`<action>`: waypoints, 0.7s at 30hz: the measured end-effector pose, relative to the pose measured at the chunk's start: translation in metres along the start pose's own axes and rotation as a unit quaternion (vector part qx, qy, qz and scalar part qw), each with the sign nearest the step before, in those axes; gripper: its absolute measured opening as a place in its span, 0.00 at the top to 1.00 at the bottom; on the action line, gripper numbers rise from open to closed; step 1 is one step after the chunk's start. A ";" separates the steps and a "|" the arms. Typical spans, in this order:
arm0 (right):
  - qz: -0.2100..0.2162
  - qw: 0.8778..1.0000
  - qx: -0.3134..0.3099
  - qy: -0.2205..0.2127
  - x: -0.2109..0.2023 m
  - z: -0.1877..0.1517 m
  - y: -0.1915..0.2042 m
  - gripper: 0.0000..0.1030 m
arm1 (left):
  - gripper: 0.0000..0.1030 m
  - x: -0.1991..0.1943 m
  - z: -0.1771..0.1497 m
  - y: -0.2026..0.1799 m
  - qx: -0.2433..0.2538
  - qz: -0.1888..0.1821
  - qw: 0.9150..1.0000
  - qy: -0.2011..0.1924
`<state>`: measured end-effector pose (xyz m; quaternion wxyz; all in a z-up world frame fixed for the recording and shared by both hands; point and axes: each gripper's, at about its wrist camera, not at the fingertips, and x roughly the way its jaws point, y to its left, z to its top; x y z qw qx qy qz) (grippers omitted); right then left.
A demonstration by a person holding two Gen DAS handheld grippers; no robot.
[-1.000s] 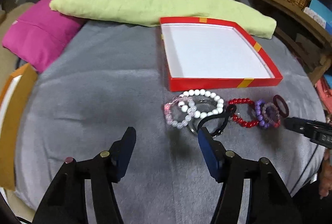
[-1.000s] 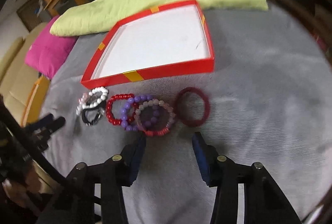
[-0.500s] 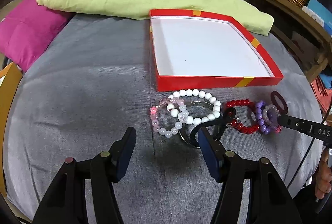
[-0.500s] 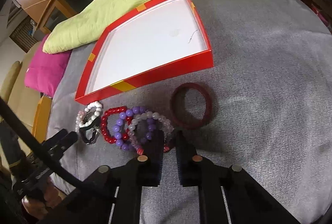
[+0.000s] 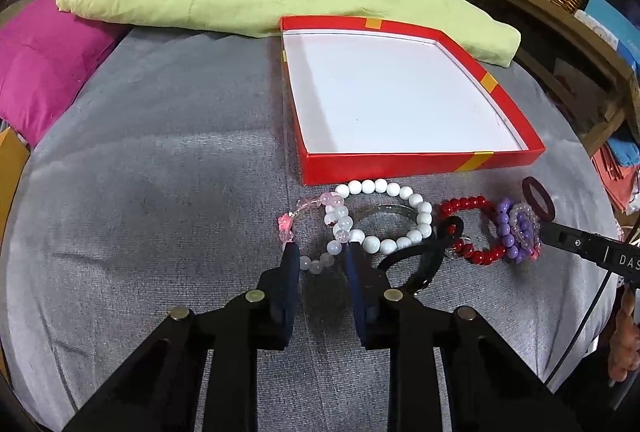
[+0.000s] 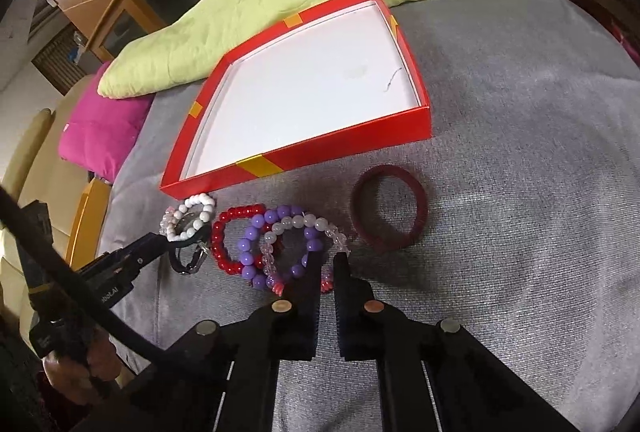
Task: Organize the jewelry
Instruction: 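Close left tool on the clear-pink bead bracelet while right tool grasps the pink-purple bead bracelet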
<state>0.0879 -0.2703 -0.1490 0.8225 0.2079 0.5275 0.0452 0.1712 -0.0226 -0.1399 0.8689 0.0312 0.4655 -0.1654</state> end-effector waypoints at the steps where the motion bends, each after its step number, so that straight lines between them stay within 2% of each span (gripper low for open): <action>1: 0.000 1.000 0.004 0.002 0.000 0.000 -0.001 0.94 | 0.76 0.000 0.000 0.000 -0.001 0.001 1.000 -0.001; 5: 0.007 1.000 0.023 0.011 0.000 0.001 -0.005 0.89 | 0.76 0.001 -0.001 -0.001 -0.001 -0.001 1.000 -0.004; 7: 0.007 1.000 0.022 0.010 0.002 0.001 -0.004 0.82 | 0.76 0.002 -0.001 -0.001 0.003 -0.002 1.000 -0.005; 9: 0.000 1.000 0.018 0.014 0.006 0.001 -0.002 0.82 | 0.76 0.003 0.000 -0.002 0.005 -0.004 1.000 -0.008; 10: -0.002 1.000 0.017 0.013 0.007 0.001 -0.002 0.82 | 0.79 0.002 -0.001 -0.002 0.006 -0.004 1.000 -0.010; 11: -0.002 1.000 0.013 0.008 0.007 0.001 0.000 0.81 | 0.87 0.002 -0.001 -0.002 0.008 -0.003 1.000 -0.012; 12: -0.003 1.000 0.007 0.003 0.007 0.000 0.002 0.82 | 0.92 0.003 -0.001 -0.002 0.008 -0.005 1.000 -0.012; 16: -0.022 0.999 -0.023 -0.004 0.008 -0.003 0.010 0.93 | 0.92 0.000 -0.004 0.002 0.001 -0.013 1.000 -0.014; 21: -0.012 0.999 -0.038 -0.026 -0.002 -0.003 0.014 0.93 | 0.93 -0.006 -0.006 0.008 -0.007 -0.024 1.000 -0.019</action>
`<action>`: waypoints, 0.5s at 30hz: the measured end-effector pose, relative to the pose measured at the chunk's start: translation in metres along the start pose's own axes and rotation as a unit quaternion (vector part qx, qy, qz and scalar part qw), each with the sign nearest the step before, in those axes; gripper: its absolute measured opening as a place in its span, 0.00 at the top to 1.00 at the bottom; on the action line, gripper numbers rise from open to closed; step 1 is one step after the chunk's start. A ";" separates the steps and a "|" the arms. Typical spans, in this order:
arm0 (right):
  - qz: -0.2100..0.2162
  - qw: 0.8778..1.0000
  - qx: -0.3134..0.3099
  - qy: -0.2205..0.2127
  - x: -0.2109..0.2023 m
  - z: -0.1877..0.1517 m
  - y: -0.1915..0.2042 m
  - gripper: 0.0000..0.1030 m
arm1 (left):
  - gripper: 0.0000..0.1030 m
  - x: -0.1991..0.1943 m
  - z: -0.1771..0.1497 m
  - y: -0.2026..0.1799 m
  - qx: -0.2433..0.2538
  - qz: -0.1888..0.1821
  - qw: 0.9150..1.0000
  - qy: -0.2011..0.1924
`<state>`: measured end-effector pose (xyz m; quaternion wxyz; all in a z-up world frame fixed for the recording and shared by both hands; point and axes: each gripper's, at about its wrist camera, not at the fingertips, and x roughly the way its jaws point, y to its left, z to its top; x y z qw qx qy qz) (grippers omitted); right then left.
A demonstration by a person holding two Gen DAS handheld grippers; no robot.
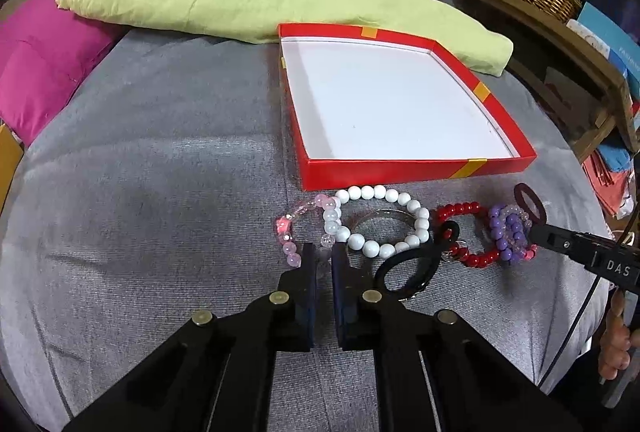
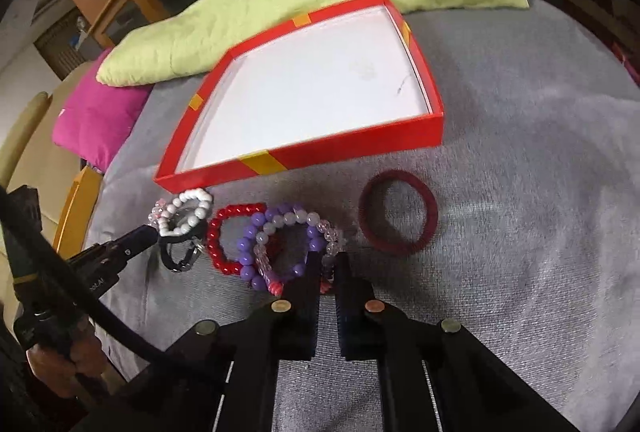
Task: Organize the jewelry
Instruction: 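Close left tool on the clear-pink bead bracelet while right tool grasps the pink-purple bead bracelet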
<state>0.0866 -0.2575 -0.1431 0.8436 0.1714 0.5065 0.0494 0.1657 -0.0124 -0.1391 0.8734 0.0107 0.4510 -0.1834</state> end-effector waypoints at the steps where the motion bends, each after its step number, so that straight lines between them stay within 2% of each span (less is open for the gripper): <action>1: 0.003 1.000 0.000 -0.004 -0.002 0.000 0.000 0.93 | 0.93 -0.002 0.000 0.001 -0.001 -0.001 1.000 -0.002; 9: 0.024 1.000 0.005 -0.017 -0.010 0.003 -0.003 0.93 | 0.93 -0.016 0.000 0.008 -0.012 -0.006 1.000 -0.026; 15: 0.027 1.000 0.015 0.003 -0.001 0.003 -0.006 0.93 | 0.93 -0.010 0.001 0.010 -0.011 0.011 1.000 -0.018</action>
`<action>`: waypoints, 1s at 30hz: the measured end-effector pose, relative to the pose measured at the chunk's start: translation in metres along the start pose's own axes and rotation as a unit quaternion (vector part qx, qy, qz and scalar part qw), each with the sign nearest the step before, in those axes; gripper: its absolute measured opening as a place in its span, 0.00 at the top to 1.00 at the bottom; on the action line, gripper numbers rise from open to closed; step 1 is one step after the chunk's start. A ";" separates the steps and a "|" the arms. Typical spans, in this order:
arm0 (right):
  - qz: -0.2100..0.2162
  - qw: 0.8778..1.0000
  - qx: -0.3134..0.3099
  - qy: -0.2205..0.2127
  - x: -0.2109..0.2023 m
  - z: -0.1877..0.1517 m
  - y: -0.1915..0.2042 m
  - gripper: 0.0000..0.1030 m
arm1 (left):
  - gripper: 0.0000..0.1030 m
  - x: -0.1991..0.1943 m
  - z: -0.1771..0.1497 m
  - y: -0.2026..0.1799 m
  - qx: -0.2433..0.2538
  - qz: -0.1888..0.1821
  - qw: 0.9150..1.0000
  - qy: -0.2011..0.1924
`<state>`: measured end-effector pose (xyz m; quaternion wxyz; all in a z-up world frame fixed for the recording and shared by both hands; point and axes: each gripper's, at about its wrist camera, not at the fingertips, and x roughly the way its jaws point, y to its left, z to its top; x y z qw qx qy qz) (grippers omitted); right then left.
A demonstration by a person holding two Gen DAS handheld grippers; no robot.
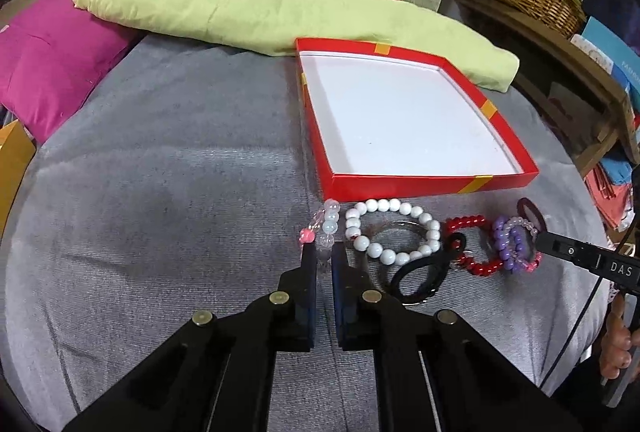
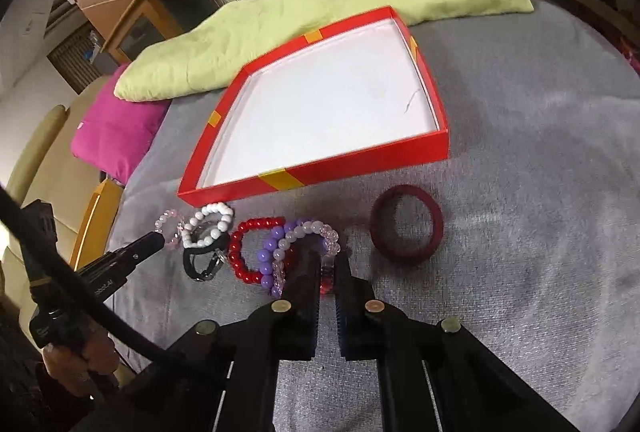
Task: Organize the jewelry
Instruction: 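Close left tool on the clear-pink bead bracelet while right tool grasps the pink-purple bead bracelet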
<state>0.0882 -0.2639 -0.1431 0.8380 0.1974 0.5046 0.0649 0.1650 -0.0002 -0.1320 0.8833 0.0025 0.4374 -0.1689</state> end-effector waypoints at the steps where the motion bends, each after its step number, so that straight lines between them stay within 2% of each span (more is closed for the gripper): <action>1: -0.002 1.000 0.003 0.005 0.002 0.000 -0.001 0.93 | 0.92 0.002 0.000 0.000 0.000 0.005 1.000 0.002; 2: -0.002 1.000 0.008 0.009 0.004 0.000 -0.002 0.90 | 0.92 0.004 0.000 0.002 -0.003 0.009 1.000 0.006; 7: -0.023 1.000 0.017 0.012 0.007 0.002 -0.006 0.89 | 0.92 0.010 -0.001 0.010 -0.017 0.033 0.999 0.021; 10: -0.037 0.999 0.005 0.014 0.011 0.002 -0.002 0.70 | 0.92 0.013 -0.003 0.012 -0.020 0.035 0.999 0.025; 12: -0.038 0.999 -0.006 0.010 0.014 0.002 0.002 0.67 | 0.92 0.016 -0.003 0.013 -0.026 0.029 0.999 0.028; 13: -0.043 0.999 -0.018 0.011 0.015 0.002 0.006 0.70 | 0.92 0.017 -0.002 0.013 -0.027 0.030 0.999 0.027; 14: -0.046 0.999 -0.028 0.011 0.017 0.001 0.009 0.86 | 0.92 0.017 -0.002 0.014 -0.027 0.029 0.999 0.026; 16: -0.041 0.999 -0.032 0.006 0.016 0.000 0.011 0.93 | 0.92 0.018 -0.002 0.014 -0.031 0.025 0.999 0.025; 19: -0.048 0.998 -0.040 -0.015 0.008 0.001 0.013 0.92 | 0.92 0.018 -0.001 0.015 -0.030 0.022 0.999 0.021; 30: 0.016 0.996 -0.041 -0.074 -0.019 0.007 0.020 0.92 | 0.93 0.000 0.007 0.004 -0.012 0.014 1.000 -0.021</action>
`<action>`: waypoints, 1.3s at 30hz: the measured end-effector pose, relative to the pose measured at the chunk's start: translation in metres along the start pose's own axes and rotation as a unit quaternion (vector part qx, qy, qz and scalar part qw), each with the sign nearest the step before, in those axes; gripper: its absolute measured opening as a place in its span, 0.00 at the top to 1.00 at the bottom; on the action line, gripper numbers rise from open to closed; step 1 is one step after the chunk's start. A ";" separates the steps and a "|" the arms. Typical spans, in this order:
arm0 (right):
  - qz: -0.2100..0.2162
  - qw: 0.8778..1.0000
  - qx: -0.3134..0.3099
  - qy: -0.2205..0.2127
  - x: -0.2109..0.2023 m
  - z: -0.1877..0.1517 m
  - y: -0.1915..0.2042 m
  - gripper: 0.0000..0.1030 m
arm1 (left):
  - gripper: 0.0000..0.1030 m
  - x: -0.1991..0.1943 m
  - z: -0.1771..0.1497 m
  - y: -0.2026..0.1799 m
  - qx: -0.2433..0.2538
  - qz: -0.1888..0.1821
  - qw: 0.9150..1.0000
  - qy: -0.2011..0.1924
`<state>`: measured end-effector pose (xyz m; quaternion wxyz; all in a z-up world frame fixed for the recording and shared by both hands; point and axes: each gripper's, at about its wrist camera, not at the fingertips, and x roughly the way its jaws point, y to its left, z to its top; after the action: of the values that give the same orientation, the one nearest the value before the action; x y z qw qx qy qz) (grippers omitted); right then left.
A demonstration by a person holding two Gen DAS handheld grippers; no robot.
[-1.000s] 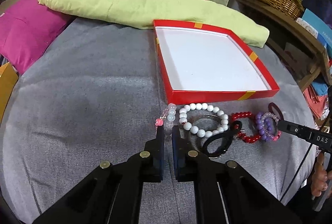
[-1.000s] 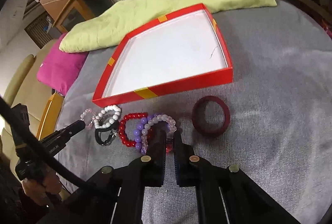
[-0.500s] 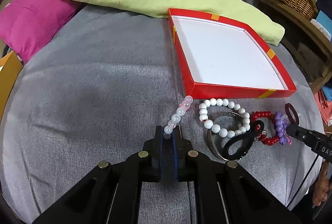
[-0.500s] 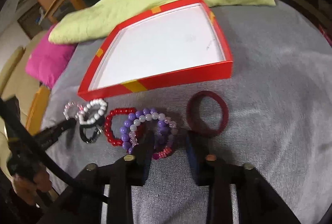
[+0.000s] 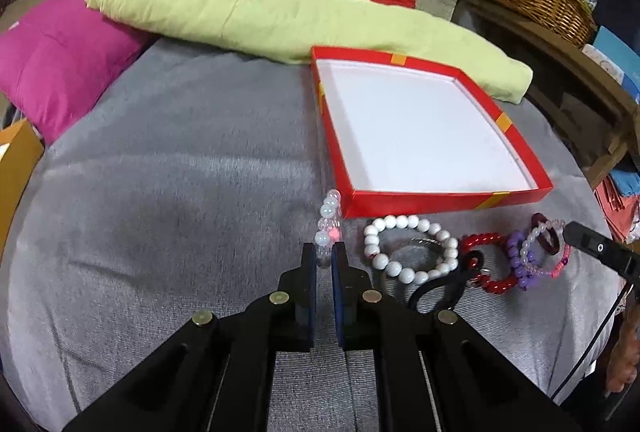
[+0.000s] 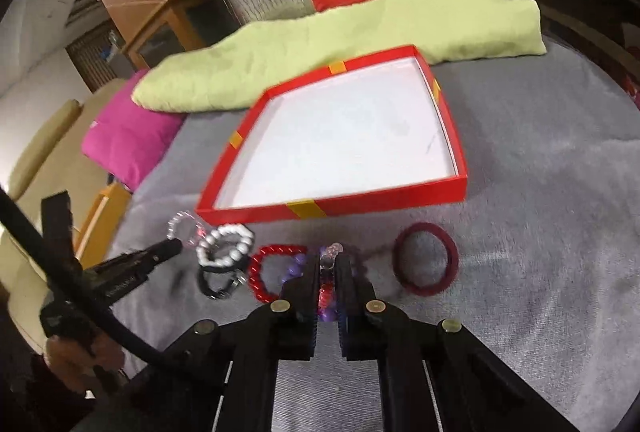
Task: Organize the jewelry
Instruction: 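Close left tool on the clear-pink bead bracelet while right tool grasps the pink-purple bead bracelet, then carry both bracelets into the red box and open both tools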
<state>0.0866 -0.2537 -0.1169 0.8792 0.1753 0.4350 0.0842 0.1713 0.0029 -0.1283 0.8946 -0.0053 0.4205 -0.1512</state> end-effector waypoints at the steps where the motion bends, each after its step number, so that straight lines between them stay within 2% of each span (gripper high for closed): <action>1: 0.006 1.000 0.000 -0.007 -0.003 0.001 0.001 0.93 | 0.93 -0.002 0.000 0.000 0.003 -0.001 1.000 -0.004; 14: 0.056 0.997 0.016 -0.059 -0.023 0.019 0.001 0.92 | 0.93 -0.025 0.010 -0.006 0.009 -0.018 0.999 -0.039; 20: 0.047 0.995 0.030 -0.078 -0.012 0.054 -0.009 0.92 | 0.93 -0.034 0.039 -0.020 0.020 -0.040 0.996 -0.071; 25: 0.050 0.995 0.043 -0.069 0.028 0.099 -0.014 0.92 | 0.93 -0.004 0.084 -0.036 0.027 -0.042 0.997 -0.065; 32: 0.059 0.995 0.076 -0.040 0.104 0.157 -0.030 0.92 | 0.92 0.066 0.138 -0.050 0.016 -0.057 0.998 -0.036; 39: 0.060 0.989 0.134 -0.015 0.160 0.175 -0.056 0.92 | 0.92 0.121 0.150 -0.061 0.016 -0.045 0.999 0.011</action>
<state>0.3221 -0.2982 -0.1576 0.8475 0.3186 0.4178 0.0755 0.3411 -0.1062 -0.1140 0.8822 -0.0083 0.4269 -0.1985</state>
